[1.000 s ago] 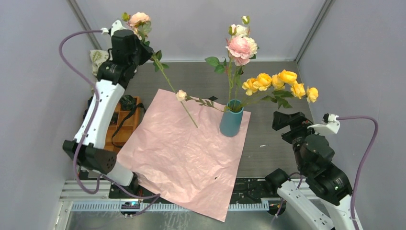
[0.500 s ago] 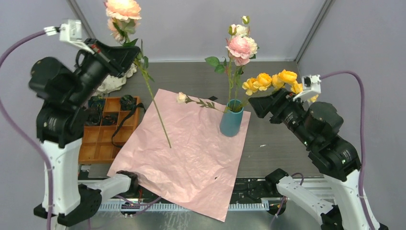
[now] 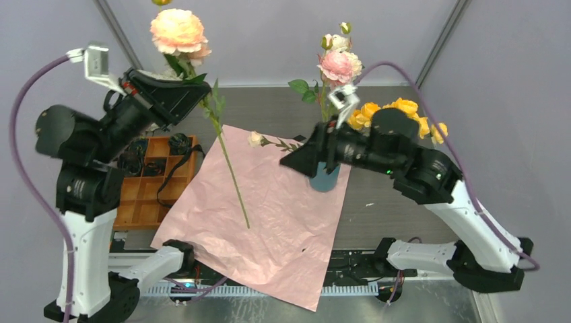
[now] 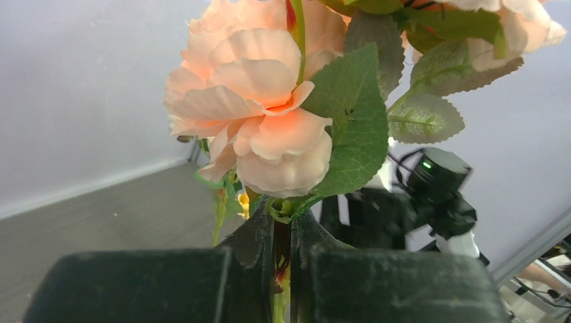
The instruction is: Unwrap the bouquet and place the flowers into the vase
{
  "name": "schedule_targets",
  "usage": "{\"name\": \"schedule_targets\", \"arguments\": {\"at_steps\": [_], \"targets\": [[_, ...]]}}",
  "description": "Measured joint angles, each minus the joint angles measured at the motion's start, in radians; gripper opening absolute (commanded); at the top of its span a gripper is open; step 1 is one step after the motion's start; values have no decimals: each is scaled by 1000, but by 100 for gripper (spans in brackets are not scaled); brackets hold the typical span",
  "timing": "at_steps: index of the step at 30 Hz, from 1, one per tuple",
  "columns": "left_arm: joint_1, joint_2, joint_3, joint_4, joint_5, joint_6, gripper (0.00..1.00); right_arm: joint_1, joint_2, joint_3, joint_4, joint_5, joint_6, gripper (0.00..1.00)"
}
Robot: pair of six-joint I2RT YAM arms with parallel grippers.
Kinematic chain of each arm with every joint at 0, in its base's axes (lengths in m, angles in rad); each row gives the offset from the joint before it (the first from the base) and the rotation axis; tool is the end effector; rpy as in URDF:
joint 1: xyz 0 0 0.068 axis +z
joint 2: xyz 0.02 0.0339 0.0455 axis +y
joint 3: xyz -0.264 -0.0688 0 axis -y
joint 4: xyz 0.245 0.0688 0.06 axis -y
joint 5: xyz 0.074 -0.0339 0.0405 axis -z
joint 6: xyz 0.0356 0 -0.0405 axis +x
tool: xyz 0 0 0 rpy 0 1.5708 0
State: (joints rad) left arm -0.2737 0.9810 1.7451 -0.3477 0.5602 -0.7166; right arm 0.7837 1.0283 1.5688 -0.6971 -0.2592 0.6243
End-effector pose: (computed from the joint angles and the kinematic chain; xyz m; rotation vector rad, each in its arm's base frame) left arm 0.0948 -0.0463 0.5879 0.2531 1.2846 -1.1770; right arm 0.1140 0.1265 0.5002 -0.3590 1.8605 1.2286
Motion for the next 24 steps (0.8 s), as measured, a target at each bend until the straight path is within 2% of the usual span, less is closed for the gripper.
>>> {"name": "schedule_targets", "arguments": {"at_steps": [3,6,11,24], "targets": [[0,50,-28,38,22,-42,1,248,107,90,-11,74,-68,76],[0,98,-43,73,39,-78,1,361,190,139,-8,120,-118,76],[0,110,-82,84,52,-113,1,386,265,146,-8,202,-179,77],[-5,-19,-256,179,104,-222,0,386,323,309,-2,412,-319,77]]}}
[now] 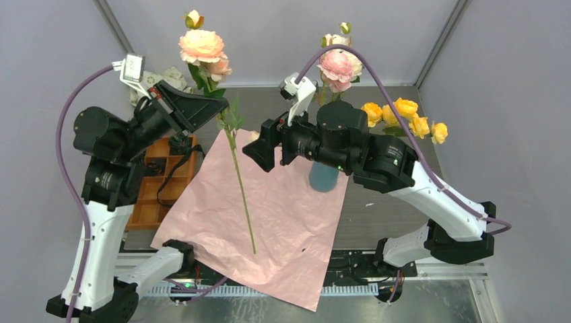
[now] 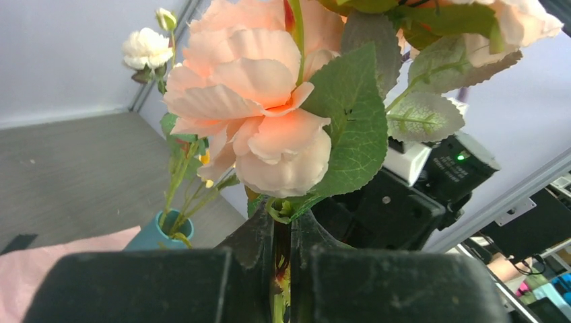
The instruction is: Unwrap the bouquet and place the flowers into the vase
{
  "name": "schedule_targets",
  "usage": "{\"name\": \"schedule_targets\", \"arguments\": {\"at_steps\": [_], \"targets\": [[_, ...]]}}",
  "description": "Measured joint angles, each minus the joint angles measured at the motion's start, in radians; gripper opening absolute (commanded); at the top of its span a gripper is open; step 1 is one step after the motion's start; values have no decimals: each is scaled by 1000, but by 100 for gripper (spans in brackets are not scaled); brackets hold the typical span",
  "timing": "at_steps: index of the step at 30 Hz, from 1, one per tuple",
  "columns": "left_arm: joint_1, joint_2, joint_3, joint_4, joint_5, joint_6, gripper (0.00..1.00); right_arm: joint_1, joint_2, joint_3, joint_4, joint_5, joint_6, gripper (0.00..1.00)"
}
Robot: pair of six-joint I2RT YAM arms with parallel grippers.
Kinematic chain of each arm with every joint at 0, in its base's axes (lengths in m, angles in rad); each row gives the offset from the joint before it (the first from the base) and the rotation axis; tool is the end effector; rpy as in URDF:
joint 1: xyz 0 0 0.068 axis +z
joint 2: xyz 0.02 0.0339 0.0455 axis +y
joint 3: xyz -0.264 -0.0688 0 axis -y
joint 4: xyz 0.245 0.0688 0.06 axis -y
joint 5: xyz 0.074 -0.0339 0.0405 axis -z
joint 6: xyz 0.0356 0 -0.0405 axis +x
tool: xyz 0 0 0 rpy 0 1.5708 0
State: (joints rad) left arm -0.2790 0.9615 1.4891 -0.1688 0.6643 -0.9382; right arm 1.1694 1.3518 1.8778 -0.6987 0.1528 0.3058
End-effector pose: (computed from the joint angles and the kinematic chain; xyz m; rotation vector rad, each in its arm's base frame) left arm 0.1342 -0.0613 0.5410 0.1892 1.4225 -1.4235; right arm 0.1034 0.2298 0.5273 -0.6605 1.7155 0.9332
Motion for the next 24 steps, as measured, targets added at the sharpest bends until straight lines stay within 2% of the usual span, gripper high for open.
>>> {"name": "schedule_targets", "arguments": {"at_steps": [8,14,19,24], "targets": [[-37,30,-64,8,0,-27,0,0,96,57,49,-37,-8,74],[-49,13,-69,11,-2,-28,0,0,154,65,64,-53,-12,41],[-49,-12,-75,24,-17,-27,0,3,154,65,98,-55,-15,24],[-49,-14,-93,31,-23,-28,0,8,154,65,99,-53,-14,14]]}}
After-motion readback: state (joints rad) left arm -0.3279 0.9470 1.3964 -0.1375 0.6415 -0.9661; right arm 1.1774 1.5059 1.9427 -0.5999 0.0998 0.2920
